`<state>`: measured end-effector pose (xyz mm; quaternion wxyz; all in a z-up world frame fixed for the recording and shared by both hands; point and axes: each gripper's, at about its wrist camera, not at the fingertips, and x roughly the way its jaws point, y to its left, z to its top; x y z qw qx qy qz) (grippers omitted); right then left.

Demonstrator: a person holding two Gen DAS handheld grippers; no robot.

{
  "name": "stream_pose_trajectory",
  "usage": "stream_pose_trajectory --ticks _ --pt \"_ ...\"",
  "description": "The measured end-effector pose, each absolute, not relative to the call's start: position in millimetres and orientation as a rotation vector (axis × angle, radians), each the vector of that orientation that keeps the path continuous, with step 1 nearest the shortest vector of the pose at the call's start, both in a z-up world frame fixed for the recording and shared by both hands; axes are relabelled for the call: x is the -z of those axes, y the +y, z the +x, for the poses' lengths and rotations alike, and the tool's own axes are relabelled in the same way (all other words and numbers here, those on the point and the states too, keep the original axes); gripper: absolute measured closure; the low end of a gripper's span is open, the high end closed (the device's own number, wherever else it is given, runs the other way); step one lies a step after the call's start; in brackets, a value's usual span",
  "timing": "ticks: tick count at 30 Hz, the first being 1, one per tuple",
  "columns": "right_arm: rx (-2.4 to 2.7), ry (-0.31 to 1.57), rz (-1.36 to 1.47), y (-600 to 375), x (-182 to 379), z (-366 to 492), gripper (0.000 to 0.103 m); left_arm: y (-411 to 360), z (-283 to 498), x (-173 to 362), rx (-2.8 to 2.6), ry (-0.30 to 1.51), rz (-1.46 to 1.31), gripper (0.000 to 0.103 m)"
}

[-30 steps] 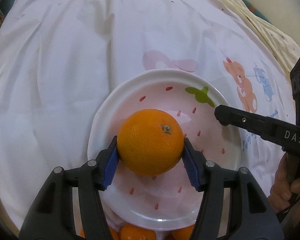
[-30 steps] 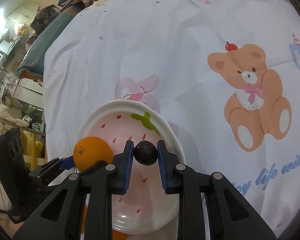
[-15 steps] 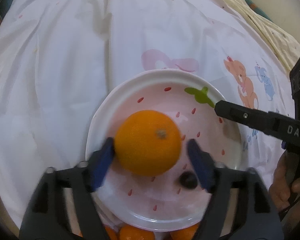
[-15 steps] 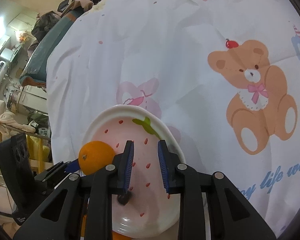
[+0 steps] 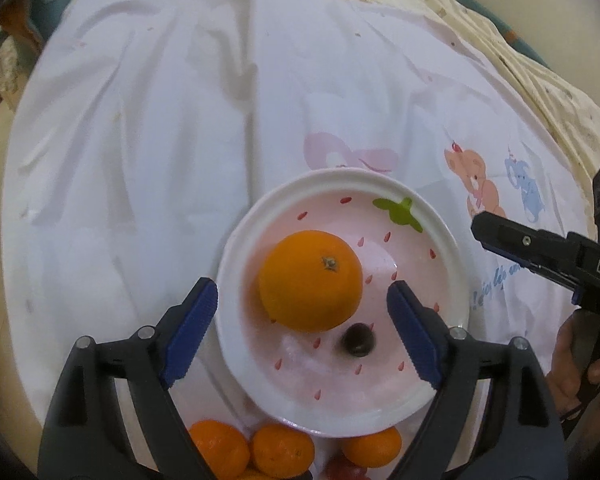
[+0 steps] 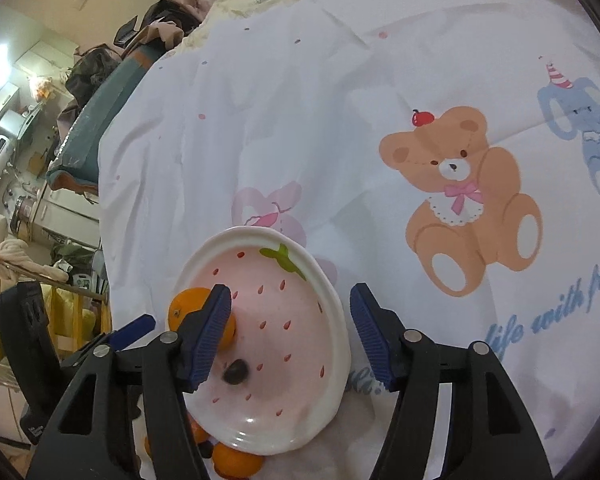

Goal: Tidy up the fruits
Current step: 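Lower the orange onto the pink plate with the left tool while the right tool releases the plum onto it, then open and withdraw both tools from the plate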

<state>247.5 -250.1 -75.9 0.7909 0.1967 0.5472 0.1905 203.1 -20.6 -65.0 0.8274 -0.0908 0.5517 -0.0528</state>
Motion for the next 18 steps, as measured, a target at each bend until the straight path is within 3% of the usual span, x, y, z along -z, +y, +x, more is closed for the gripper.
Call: stream_pose_trajectory --ticks 18 --pt "-0.419 1.149 0.411 -252.6 41.7 181.0 0.038 13.0 126.7 10.2 0.004 1.144 -0.217 0.019"
